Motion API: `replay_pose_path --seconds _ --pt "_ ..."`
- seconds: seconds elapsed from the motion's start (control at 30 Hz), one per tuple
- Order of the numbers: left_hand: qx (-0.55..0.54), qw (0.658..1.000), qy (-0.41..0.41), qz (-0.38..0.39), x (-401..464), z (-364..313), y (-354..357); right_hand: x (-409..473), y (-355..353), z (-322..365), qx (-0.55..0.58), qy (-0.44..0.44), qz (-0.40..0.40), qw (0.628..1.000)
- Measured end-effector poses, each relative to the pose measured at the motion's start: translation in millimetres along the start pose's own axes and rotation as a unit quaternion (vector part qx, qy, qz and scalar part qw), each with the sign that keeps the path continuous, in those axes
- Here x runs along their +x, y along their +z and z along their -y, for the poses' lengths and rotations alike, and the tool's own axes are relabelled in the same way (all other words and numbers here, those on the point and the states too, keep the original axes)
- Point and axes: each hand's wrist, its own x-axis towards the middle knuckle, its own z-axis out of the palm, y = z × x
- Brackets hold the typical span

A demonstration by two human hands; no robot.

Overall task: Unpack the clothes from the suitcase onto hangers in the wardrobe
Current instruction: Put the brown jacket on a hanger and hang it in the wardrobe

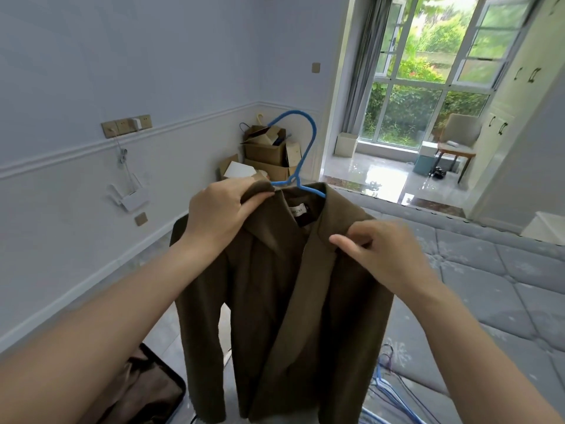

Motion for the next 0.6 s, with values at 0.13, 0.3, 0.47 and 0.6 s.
replay_pose_path --seconds 0.13,0.3,0.47,0.6 --pt "-0.023 1.000 0.010 0.017 -4 5 -5 12 -8 -11 0.076 0.044 -0.072 0.993" --pt "-0.059 0.997 0.025 0.045 -4 9 -10 19 7 -22 -0.051 0.045 -0.036 0.997" --pt "-0.030 0.995 0.067 0.065 -5 17 -25 13 6 -18 0.031 -0.040 0.011 0.999" --pt "-0.009 0.996 0.072 0.059 -9 10 -26 17 9 7 0.069 -0.067 0.008 0.995"
